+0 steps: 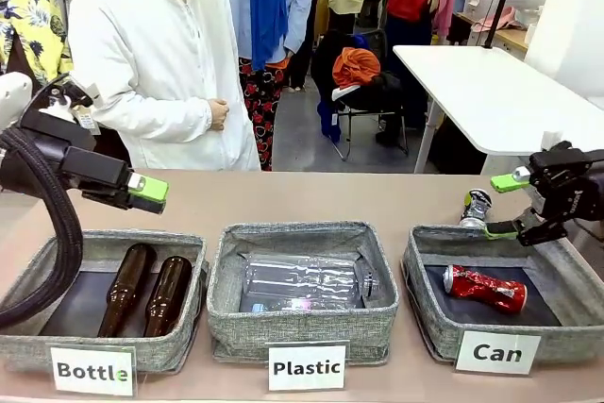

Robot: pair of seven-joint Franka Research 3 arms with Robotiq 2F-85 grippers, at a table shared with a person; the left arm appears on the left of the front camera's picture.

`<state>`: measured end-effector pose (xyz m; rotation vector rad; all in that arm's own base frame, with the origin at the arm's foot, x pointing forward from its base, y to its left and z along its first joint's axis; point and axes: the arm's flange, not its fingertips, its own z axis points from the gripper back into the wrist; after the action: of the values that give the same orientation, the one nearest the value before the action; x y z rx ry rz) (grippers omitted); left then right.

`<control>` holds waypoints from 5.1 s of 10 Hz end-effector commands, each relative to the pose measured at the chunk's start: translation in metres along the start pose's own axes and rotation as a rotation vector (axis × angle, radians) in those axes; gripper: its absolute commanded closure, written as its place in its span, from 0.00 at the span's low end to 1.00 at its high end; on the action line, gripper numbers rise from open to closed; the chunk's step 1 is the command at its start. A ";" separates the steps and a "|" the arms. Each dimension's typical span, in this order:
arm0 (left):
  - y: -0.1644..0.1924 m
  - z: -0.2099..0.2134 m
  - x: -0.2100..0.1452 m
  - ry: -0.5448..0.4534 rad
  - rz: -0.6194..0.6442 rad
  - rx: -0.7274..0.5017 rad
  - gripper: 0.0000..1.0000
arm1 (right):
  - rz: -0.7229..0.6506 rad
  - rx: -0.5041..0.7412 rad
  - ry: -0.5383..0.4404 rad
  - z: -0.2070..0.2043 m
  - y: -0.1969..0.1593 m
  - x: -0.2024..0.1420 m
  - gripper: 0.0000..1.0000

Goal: Sort the can waste into the basket.
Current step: Pick up the can waste from the table and place it in the right Fabric basket.

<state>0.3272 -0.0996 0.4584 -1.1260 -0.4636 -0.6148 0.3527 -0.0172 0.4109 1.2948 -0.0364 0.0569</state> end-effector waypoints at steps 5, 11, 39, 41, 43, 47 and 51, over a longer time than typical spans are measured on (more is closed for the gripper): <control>0.014 0.016 -0.024 -0.082 0.109 -0.010 0.00 | -0.076 -1.304 -0.199 0.016 0.052 0.071 0.00; 0.054 0.063 -0.075 -0.304 0.391 0.018 0.00 | 0.094 -1.198 -0.238 0.025 0.051 0.089 0.00; 0.058 0.059 -0.014 -0.205 0.225 0.028 0.00 | -0.578 -1.358 -0.462 -0.034 -0.127 0.271 0.00; 0.058 0.059 -0.014 -0.205 0.225 0.028 0.00 | -0.586 -1.363 -0.439 -0.034 -0.128 0.271 0.59; 0.058 0.059 -0.014 -0.205 0.225 0.028 0.00 | -0.592 -1.363 -0.427 -0.034 -0.129 0.271 1.00; 0.058 0.059 -0.014 -0.205 0.225 0.028 0.00 | -0.596 -1.370 -0.415 -0.034 -0.130 0.271 1.00; 0.058 0.059 -0.014 -0.205 0.225 0.028 0.00 | -0.569 -1.375 -0.399 -0.038 -0.123 0.271 1.00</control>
<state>0.3542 -0.0257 0.4320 -1.1961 -0.4962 -0.2852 0.6293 -0.0136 0.2911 -0.0722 -0.0217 -0.6293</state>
